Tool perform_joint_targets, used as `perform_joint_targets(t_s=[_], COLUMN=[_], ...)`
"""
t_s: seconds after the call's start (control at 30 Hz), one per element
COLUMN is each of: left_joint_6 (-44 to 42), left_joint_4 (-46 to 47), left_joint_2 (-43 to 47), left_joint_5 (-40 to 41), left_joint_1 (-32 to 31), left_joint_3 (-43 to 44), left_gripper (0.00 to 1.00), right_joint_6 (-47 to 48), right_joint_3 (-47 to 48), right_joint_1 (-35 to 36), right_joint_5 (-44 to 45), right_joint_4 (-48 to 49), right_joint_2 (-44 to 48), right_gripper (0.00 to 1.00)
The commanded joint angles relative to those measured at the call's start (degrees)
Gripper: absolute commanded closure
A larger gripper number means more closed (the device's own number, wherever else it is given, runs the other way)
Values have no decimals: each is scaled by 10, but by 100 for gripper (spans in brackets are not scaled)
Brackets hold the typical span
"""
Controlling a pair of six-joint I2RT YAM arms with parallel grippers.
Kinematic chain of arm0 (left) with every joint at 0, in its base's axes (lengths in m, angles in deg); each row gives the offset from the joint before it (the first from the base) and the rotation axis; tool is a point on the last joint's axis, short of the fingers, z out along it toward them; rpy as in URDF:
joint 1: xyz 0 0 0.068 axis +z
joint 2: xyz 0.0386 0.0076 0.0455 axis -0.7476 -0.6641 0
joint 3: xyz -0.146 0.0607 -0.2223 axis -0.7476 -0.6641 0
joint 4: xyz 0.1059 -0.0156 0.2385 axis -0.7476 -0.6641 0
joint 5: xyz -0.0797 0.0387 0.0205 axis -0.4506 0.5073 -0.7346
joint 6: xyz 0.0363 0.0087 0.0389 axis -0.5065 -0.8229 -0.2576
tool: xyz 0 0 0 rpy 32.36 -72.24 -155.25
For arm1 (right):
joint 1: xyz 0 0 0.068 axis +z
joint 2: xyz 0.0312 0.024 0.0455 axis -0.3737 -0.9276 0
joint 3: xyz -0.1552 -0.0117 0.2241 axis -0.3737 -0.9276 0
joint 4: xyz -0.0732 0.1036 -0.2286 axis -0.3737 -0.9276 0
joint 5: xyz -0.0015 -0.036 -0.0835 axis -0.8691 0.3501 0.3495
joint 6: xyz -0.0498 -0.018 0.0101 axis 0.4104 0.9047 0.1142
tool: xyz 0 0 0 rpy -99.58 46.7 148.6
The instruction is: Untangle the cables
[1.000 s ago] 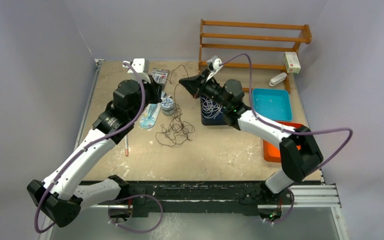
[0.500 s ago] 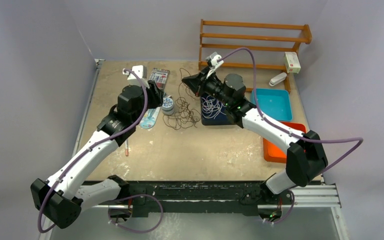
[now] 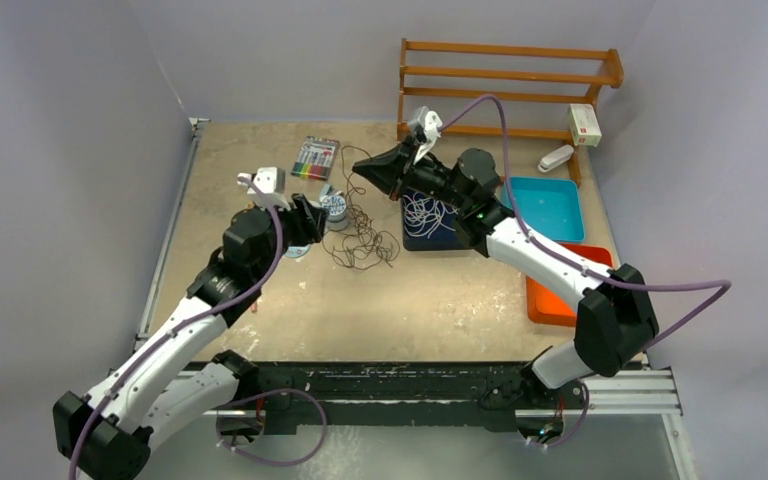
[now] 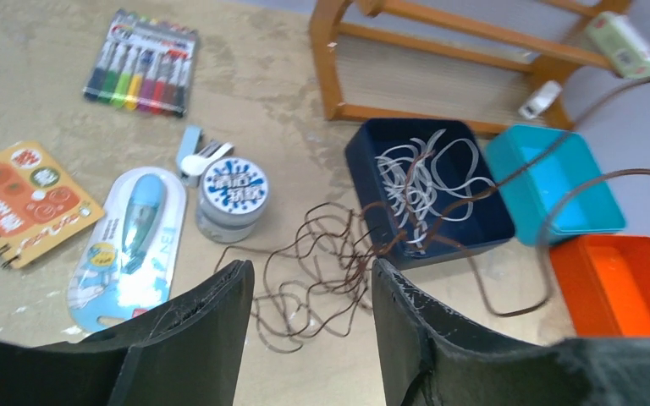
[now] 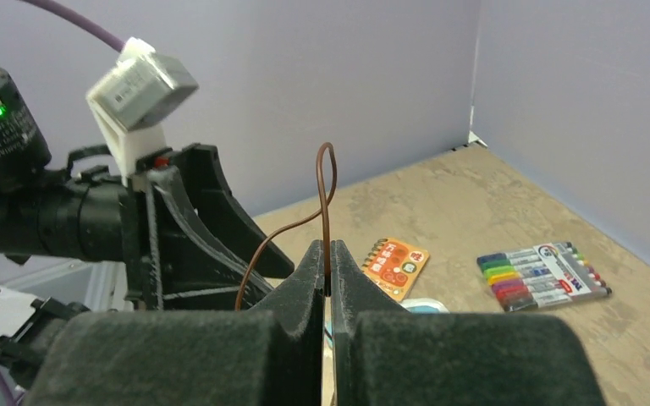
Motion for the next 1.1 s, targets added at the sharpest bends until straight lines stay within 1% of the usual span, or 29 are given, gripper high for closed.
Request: perform_joint_targets(t_s=[0.0, 0.17, 0.23, 0.33, 0.43, 0.57, 0.7, 0.77, 0.93, 1.07], left_joint_6=[-65, -168, -206, -232, -232, -221, -236, -248, -268, -269], left_joint_4=[82, 120, 146, 196, 262, 365, 420, 439, 484, 539], left_joint_2=[58, 110, 113, 98, 76, 50, 13, -6, -41, -63], left_joint_5=[-69, -177, -237, -295, -317, -262, -190, -164, -101, -67], left_joint_1=[2, 2, 2, 1, -5, -36, -83, -94, -95, -96], left_joint_3=[-16, -63, -85, -110, -131, -163, -177, -176, -185, -204], left_gripper=[46, 42, 34, 30, 28, 25, 25, 29, 41, 44], right_joint_6=[27, 46, 49, 51, 56, 61, 61, 61, 59, 52], right_joint_3=[16, 27, 34, 46, 52, 57, 61, 62, 65, 68], right_joint_1=[3, 2, 2, 2, 2, 2, 2, 1, 2, 2], right_joint_5=[-51, -74, -91, -116, -127, -134, -137, -135, -136, -139], right_joint_4=[23, -13, -25, -36, -45, -53, -56, -57, -55, -56], right_joint_2=[34, 46, 49, 49, 52, 55, 54, 53, 52, 54], right_gripper=[100, 100, 100, 100, 100, 100, 100, 100, 100, 100])
